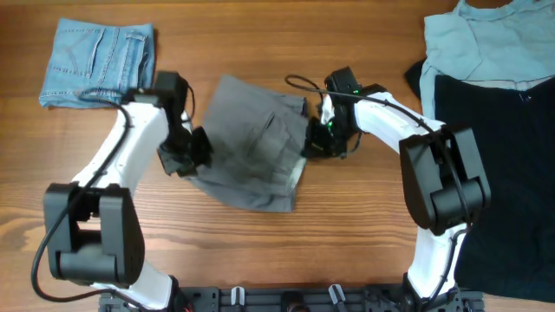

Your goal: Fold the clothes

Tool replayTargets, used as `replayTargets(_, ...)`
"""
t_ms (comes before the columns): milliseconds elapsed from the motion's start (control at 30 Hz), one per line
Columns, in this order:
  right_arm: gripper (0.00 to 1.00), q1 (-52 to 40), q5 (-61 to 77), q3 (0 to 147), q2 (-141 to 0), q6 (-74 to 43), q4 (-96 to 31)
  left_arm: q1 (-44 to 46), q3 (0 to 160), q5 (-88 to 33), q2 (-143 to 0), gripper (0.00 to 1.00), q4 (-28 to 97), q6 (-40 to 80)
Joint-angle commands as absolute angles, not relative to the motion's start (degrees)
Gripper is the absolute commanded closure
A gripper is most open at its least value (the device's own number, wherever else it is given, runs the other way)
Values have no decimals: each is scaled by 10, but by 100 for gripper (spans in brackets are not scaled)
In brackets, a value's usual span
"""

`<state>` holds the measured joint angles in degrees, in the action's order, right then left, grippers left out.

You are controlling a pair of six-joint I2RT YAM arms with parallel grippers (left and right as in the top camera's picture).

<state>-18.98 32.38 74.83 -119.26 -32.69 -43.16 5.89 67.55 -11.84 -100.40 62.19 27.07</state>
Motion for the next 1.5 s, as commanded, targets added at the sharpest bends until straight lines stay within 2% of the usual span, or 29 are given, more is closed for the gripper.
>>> replayTargets(0,95,-189,268,735,-1199,-358,-441,67,588,-118,-1001,74,547,327)
replayTargets(167,89,-189,265,735,-1131,-281,-413,50,481,-98,-1002,92,374,427)
replayTargets(433,85,-189,266,735,-997,-175,-372,-6,503,-93,-1002,96,257,373)
replayTargets(600,85,-190,266,735,-964,-165,-332,-41,589,-93,-1002,87,306,299)
replayTargets(667,85,-194,265,735,-970,-165,-316,-51,633,-103,-1002,78,349,282)
replayTargets(700,85,-199,265,735,-979,-165,-303,-53,661,-126,-1002,68,383,270)
replayTargets(733,85,-203,266,735,-988,-166,-296,-53,675,-140,-1002,63,403,269)
replayTargets(833,85,-214,263,735,-1024,-178,-281,-53,706,-206,-1001,56,465,269)
replayTargets(1000,88,-217,239,735,-1105,-244,-265,-53,707,-252,-1000,50,539,258)
replayTargets(1333,88,-217,285,735,-1188,-272,-251,-50,703,-263,-946,42,674,202)
replayTargets(1433,88,-217,284,735,-1187,-272,-250,-50,698,-263,-921,36,691,201)
replayTargets(1467,88,-217,284,735,-1187,-272,-251,-50,690,-263,-913,29,687,201)
